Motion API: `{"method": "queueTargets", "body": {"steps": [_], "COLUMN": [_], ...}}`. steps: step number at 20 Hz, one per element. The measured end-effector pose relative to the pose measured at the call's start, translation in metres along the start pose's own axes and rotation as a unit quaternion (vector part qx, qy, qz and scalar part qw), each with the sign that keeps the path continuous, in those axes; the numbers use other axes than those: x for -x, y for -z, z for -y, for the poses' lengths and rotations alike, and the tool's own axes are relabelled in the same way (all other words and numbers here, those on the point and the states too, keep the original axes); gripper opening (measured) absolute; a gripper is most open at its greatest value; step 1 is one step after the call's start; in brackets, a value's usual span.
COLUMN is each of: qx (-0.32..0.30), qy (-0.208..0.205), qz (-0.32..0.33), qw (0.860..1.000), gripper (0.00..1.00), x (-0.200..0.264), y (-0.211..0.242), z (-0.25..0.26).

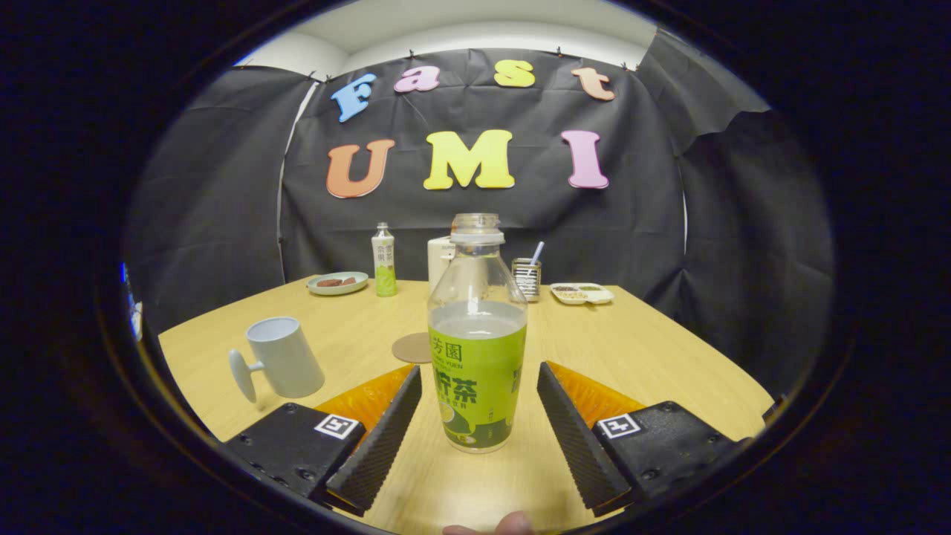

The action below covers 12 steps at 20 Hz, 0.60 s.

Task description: Take the bottle from table, then pour the juice into the cup, finally place the bottle on the coaster

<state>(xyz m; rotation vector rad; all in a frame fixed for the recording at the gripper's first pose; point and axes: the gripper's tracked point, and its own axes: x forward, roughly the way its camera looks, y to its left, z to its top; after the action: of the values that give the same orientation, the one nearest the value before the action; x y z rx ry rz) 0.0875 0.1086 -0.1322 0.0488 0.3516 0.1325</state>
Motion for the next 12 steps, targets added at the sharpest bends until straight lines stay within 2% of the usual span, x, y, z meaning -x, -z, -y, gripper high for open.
{"method": "queueTargets", "body": {"steps": [4, 6, 9, 12], "qx": [-0.016, -0.023, -0.023, -0.01], "qy": [0.001, 0.001, 0.002, -0.008], "qz": [-0.007, -0.007, -0.012, -0.015], "qw": [1.0, 1.0, 1.0, 1.0], "gripper": [1.0, 0.95, 0.84, 0.8], "x": [-0.013, -0.016, -0.019, -0.018], "y": [-0.001, -0.003, -0.004, -0.005], "z": [-0.003, -0.004, -0.004, -0.008]}}
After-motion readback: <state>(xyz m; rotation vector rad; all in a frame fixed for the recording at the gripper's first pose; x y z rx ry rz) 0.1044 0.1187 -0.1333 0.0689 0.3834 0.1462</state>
